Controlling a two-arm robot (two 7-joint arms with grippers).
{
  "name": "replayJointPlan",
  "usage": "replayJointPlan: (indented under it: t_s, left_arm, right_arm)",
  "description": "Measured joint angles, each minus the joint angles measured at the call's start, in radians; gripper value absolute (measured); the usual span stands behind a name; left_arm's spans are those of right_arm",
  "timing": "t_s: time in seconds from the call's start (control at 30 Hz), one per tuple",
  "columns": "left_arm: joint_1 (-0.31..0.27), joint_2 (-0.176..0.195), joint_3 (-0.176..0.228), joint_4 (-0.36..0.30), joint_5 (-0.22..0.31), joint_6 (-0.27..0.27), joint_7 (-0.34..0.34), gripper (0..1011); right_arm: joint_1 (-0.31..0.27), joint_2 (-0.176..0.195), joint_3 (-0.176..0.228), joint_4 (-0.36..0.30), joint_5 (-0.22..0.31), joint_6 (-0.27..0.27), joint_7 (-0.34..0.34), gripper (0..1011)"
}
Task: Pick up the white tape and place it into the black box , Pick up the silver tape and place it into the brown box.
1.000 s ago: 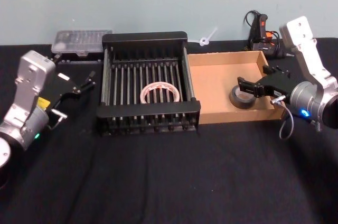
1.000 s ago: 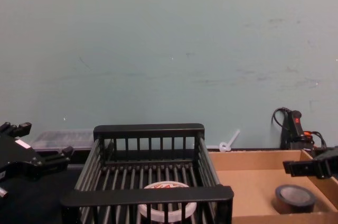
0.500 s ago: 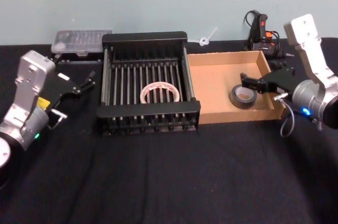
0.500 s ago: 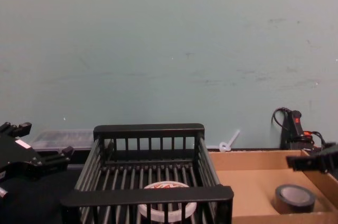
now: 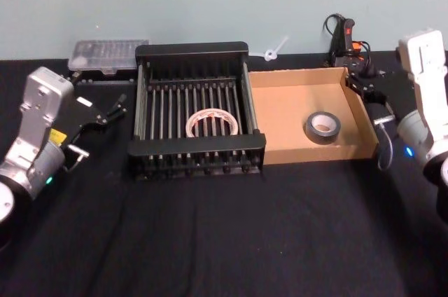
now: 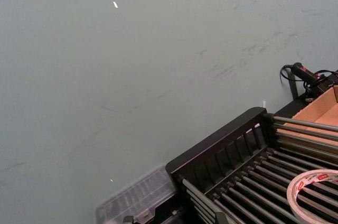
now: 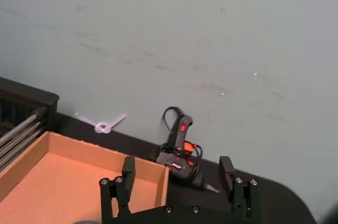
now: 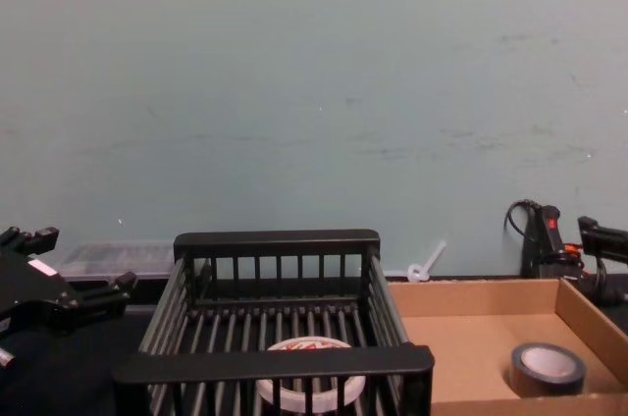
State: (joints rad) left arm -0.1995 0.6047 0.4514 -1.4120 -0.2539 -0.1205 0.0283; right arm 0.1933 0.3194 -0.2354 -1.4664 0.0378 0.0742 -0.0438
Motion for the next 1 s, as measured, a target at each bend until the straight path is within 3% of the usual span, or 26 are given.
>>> replayJointPlan:
  t_s: [0.2,0.27,0.57,1.0]
  left_arm:
    - [0.000,0.000,0.000,0.000,0.000,0.000,0.000,1001]
    - [0.000,0.000,0.000,0.000,0.000,0.000,0.000,1001]
    - [0.000,0.000,0.000,0.000,0.000,0.000,0.000,1001]
    - [0.000,0.000,0.000,0.000,0.000,0.000,0.000,1001]
  right_arm:
    - [-0.023,-0.015,0.006,0.040,-0.038,-0.096,-0.027,1002]
    - [-0.029,-0.019,0.009,0.047,-0.042,-0.105,-0.029,1002]
    - [-0.057,-0.042,0.035,0.064,-0.046,-0.106,-0.024,1002]
    - [-0.055,-0.039,0.031,0.063,-0.045,-0.105,-0.023,1002]
